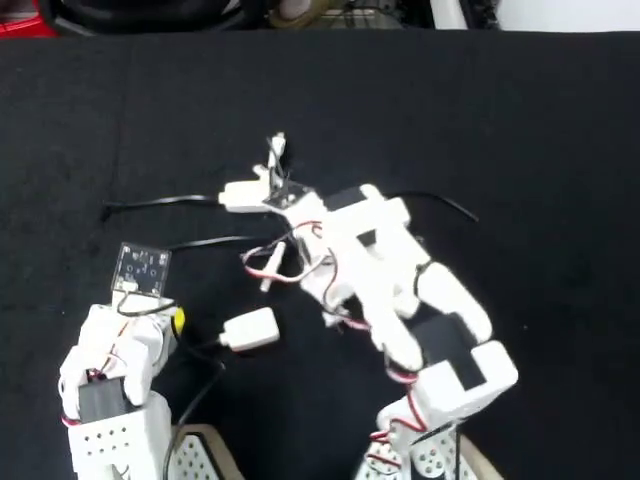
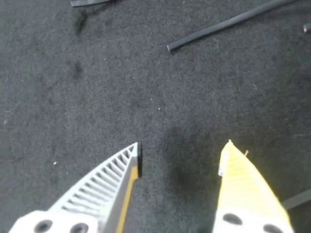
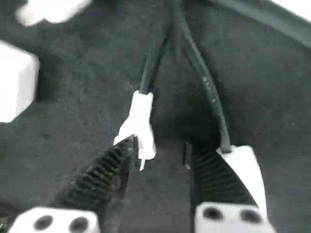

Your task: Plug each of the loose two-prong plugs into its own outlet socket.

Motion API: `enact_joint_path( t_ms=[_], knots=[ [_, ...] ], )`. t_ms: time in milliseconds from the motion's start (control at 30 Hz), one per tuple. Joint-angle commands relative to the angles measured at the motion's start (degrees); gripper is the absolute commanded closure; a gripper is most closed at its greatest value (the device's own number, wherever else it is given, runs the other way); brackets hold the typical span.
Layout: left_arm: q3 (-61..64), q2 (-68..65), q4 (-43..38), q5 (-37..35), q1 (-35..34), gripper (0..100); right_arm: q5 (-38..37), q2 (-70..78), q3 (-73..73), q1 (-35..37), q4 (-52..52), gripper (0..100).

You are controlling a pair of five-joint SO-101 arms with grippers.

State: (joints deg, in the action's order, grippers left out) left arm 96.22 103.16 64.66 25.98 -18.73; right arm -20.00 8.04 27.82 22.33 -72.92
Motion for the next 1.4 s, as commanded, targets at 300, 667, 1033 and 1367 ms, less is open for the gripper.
enact_joint_path(
  t_ms=[300, 667, 1033, 1367],
  knots=[
    [0.40, 0.53, -0.62, 0.53, -0.04, 73, 2.64, 3.30, 3.47, 4.57, 2.73, 84.4],
    [0.40, 0.53, -0.62, 0.53, -0.04, 73, 10.02, 3.38, 4.44, 10.11, 3.16, 89.4],
    [0.48, 0.53, -0.62, 0.62, -0.04, 73, 16.26, 2.86, 4.09, 10.37, 2.64, 93.9],
    [0.48, 0.53, -0.62, 0.62, -0.04, 73, 20.13, 2.68, -4.70, 8.09, -5.63, 96.5]
  ],
)
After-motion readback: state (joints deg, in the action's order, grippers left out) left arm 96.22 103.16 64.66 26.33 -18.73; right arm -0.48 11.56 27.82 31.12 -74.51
